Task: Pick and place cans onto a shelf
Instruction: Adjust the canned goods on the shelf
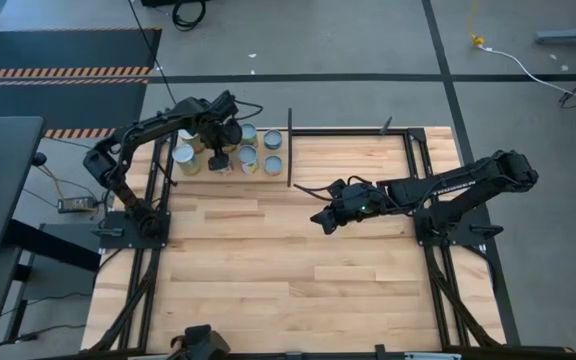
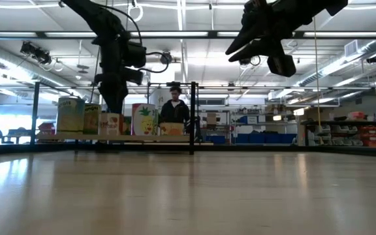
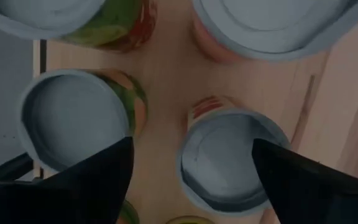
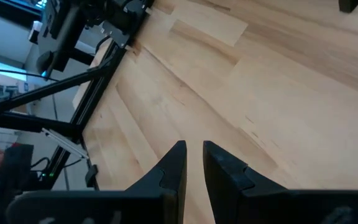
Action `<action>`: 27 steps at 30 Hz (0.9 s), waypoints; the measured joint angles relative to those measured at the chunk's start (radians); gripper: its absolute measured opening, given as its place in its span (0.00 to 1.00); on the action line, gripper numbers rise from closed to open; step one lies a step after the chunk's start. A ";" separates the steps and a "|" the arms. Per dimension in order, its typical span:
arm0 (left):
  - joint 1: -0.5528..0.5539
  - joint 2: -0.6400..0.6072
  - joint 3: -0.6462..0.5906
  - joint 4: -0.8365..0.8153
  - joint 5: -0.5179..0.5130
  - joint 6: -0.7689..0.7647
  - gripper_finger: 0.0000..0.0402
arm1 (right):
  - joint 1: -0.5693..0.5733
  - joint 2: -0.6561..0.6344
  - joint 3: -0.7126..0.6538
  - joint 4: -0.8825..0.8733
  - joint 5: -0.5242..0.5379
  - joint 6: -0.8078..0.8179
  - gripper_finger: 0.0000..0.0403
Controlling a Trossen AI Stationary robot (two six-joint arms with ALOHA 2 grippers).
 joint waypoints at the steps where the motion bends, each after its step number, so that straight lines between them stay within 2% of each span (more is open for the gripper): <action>1: 0.000 0.000 0.005 -0.006 -0.001 0.010 0.81 | 0.000 0.000 0.000 0.000 0.000 -0.003 0.15; 8: 0.011 0.001 0.148 -0.116 0.010 0.015 0.76 | 0.000 0.000 0.000 0.000 0.003 -0.067 0.15; 11: 0.038 0.040 0.208 -0.166 0.046 0.017 0.76 | -0.009 0.000 0.000 0.000 0.055 -0.127 0.15; 15: 0.067 0.085 0.213 -0.182 0.080 0.070 0.75 | -0.042 0.000 0.000 0.000 0.071 -0.234 0.15; 21: 0.061 0.099 0.213 -0.161 0.060 0.283 0.71 | -0.095 0.000 0.000 0.000 0.022 -0.389 0.16; 24: 0.063 0.099 0.213 -0.102 0.056 0.306 0.69 | -0.109 0.000 0.000 0.000 0.020 -0.447 0.16; 27: 0.063 0.099 0.213 -0.111 0.052 0.306 0.69 | -0.115 0.000 0.000 0.000 0.003 -0.484 0.16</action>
